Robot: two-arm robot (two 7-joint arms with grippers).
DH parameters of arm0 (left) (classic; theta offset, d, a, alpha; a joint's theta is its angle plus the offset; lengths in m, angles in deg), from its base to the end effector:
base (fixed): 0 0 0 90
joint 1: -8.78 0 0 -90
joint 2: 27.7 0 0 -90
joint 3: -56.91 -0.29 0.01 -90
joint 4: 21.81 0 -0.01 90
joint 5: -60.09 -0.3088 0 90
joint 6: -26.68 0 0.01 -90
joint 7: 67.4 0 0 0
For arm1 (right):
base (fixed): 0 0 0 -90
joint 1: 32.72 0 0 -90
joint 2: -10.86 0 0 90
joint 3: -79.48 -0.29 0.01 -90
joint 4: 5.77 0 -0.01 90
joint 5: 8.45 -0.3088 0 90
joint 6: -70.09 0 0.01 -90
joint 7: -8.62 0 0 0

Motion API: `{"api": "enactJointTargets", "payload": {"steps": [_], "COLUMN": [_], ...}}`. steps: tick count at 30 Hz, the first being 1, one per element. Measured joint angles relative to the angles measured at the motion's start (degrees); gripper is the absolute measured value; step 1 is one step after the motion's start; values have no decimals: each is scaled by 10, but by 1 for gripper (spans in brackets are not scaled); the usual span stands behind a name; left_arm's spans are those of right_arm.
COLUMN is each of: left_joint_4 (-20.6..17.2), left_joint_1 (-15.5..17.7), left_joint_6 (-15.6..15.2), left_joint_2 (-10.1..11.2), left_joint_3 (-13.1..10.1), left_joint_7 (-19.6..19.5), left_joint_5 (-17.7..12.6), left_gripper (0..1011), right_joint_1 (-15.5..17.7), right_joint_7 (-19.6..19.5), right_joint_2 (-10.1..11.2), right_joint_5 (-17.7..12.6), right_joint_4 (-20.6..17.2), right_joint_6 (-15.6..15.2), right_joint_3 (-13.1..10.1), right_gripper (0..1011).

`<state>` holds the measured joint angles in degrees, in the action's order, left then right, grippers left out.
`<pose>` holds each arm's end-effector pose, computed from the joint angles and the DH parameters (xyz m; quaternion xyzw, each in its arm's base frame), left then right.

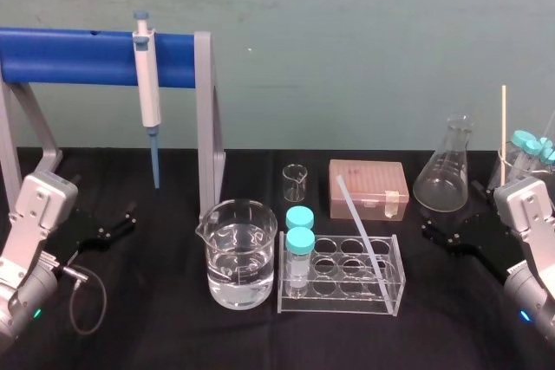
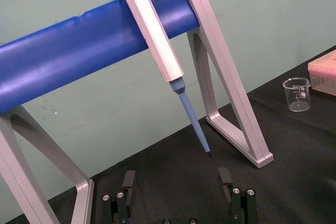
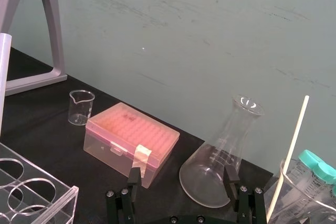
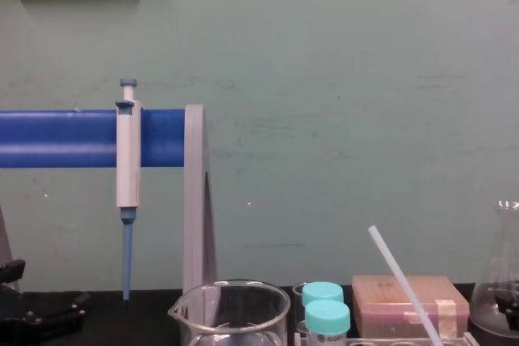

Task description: Pick up the stirring rod with one hand, then place it down.

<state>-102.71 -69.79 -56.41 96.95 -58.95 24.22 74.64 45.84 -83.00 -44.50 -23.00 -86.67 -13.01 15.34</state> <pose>0.3581 0.0827 -0.3023 0.1415 -0.1325 0.5799 0.7913 0.3581 -0.0827 -0.3022 -0.1414 -0.1325 -0.5800 0.7913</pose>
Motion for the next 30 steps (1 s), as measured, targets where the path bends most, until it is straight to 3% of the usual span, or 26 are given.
{"api": "enactJointTargets", "payload": {"steps": [23, 27, 30], "left_joint_4": [0, 0, 0], "left_joint_1": [0, 0, 0], "left_joint_6": [0, 0, 0], "left_joint_2": [0, 0, 0], "left_joint_3": [0, 0, 0], "left_joint_7": [0, 0, 0], "left_joint_5": [0, 0, 0], "left_gripper": [1000, 1000, 1000], "right_joint_1": [1, 7, 22], "right_joint_7": [1, 20, 48], "right_joint_2": [0, 4, 15], "right_joint_5": [-1, -18, -50], "right_joint_4": [-1, -21, -57], "right_joint_6": [-1, -9, -25], "right_joint_3": [-3, -18, -36], "right_gripper": [1000, 1000, 1000]}}
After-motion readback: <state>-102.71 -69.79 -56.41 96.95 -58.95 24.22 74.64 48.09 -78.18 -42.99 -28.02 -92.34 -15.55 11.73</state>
